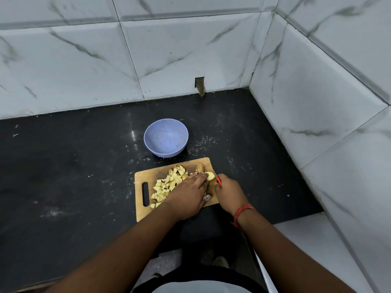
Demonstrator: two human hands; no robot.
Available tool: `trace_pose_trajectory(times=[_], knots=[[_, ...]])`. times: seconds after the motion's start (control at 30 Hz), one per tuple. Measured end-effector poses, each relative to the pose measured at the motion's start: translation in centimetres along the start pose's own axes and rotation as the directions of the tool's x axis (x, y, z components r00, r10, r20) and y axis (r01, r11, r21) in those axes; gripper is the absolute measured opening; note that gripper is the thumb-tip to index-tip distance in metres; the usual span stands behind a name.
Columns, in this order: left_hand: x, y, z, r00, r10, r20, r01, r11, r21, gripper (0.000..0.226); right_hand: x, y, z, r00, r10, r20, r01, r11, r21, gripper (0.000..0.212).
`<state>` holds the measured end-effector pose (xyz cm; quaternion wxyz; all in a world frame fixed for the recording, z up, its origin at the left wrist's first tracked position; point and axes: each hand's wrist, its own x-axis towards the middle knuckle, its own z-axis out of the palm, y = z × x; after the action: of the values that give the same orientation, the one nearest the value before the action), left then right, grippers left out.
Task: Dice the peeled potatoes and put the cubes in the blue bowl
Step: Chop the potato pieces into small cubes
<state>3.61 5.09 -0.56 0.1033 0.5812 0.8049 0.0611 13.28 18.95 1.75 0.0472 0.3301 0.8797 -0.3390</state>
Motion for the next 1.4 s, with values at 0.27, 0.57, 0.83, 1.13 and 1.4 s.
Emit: trace_pose_trajectory(times=[0.27,0.57,0.83,1.13,1.4], knots=[[0.2,-0.1,-0.2,1.0,-0.003,-0.003,0.003,1.0,-0.027,0.058,-0.3,-0.5,0.1,0.999,-0.045,-0.02,0.043,0.995,-0.086,0.016],[0.1,-0.3,0.0,0.998,0.037,-0.052,-0.036,0.999,0.004,0.057,-0.2,-0.6,-0.5,0.999,0.016,-0.047,-0.017,1.0,-0.013,0.03],[0.1,-0.5,0.0,0.997,0.046,-0.063,-0.046,0.999,0.009,0.056,0.3,-1.6,-0.8,1.0,0.027,-0.003,-0.026,0.996,0.088,0.031],[0.1,-0.5,0.1,0.996,0.047,-0.08,-0.046,0.999,0.006,0.055,-0.1,-1.7,-1.2,0.999,0.022,0.034,-0.024,0.997,0.079,0.028],[0.2,-0.7,0.2,0.994,0.059,-0.096,-0.06,0.998,-0.001,0.052,-1.7,-1.4,-1.1,0.995,0.082,0.064,-0.078,0.995,-0.06,0.016]])
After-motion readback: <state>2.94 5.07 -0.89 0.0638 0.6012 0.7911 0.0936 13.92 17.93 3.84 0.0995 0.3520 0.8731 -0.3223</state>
